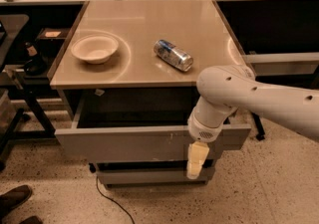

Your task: Open top drawer

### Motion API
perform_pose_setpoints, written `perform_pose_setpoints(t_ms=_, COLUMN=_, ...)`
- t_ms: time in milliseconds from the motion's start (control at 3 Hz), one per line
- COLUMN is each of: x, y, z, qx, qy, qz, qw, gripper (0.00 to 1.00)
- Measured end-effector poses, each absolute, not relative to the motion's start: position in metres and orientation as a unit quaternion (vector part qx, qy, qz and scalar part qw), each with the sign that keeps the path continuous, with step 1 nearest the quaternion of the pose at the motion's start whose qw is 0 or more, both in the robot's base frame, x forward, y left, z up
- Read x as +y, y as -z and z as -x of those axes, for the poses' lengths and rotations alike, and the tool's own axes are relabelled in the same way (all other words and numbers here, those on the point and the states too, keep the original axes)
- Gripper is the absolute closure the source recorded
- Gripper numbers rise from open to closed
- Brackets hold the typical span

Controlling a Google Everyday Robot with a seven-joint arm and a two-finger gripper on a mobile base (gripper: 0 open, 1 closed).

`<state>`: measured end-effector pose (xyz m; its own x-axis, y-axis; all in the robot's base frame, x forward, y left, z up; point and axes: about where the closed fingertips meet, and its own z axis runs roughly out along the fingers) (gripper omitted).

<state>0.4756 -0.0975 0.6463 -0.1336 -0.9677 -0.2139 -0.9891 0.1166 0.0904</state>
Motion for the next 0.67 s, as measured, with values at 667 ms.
perform_pose_setpoints(t_ms=667, x=-0.1268, y=-0.6682, z=-0.4259, qx=0.768, qy=-0.118, qz=0.628, qw=0.025, gripper=0.00)
